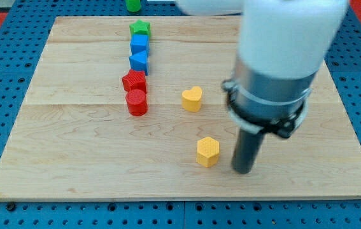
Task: Move yellow hexagon adjacent to yellow heart
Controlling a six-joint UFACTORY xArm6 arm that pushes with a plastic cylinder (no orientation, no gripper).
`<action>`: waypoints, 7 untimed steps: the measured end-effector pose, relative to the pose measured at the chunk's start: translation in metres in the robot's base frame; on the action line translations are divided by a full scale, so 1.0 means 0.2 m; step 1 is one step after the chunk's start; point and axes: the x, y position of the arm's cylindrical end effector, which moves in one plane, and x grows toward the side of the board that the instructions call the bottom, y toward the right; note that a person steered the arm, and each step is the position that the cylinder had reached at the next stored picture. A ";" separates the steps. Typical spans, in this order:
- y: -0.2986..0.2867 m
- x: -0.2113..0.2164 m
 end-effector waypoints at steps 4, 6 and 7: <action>-0.49 0.12; -0.51 -0.18; -0.62 -0.01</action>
